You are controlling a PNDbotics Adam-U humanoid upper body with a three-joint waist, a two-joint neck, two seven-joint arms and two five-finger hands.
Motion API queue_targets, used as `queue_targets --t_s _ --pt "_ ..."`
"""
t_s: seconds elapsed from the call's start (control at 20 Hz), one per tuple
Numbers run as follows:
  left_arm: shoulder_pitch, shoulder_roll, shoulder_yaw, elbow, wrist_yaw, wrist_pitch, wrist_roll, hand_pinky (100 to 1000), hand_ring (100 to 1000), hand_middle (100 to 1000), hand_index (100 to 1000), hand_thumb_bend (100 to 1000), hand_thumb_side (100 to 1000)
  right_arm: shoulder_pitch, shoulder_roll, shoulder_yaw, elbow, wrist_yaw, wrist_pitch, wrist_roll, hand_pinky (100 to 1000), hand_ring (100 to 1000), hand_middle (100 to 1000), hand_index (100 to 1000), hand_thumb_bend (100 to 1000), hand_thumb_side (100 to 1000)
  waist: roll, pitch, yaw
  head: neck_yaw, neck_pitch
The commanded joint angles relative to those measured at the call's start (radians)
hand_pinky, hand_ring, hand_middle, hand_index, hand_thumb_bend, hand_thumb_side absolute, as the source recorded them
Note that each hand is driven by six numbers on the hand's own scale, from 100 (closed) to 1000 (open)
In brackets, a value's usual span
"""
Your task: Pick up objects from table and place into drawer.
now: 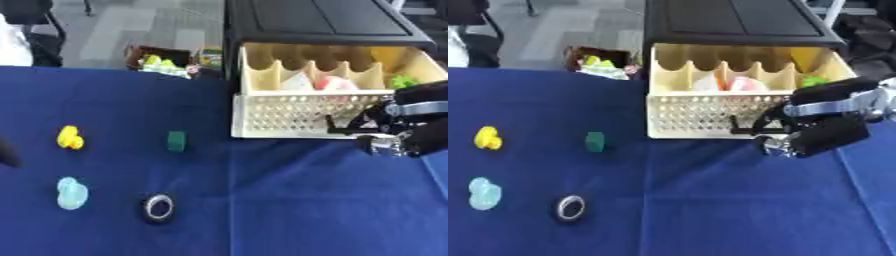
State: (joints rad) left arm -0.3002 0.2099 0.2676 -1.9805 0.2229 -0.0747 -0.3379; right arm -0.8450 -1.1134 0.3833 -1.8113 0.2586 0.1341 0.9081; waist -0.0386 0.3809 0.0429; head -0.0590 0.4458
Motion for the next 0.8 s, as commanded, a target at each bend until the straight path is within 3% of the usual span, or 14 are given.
queue_targets --t_s 0.05,0.8 --pt "-0.007 0.009 0.003 -0.020 -0.003 -0.001 -0.004 551 584 565 675 138 1000 -0.019 -0.018 -0.018 -0.009 0.003 -0.006 -0.001 270 294 101 913 100 1000 0.002 -0.018 0.001 0.003 -0.007" --pt "-0.010 0.008 0.005 -0.020 -0.008 0.004 -0.007 551 585 565 673 141 1000 0.008 -0.047 -0.082 -0.105 -0.051 0.024 -0.001 284 304 108 911 100 1000 0.000 -0.014 -0.008 0.007 -0.011"
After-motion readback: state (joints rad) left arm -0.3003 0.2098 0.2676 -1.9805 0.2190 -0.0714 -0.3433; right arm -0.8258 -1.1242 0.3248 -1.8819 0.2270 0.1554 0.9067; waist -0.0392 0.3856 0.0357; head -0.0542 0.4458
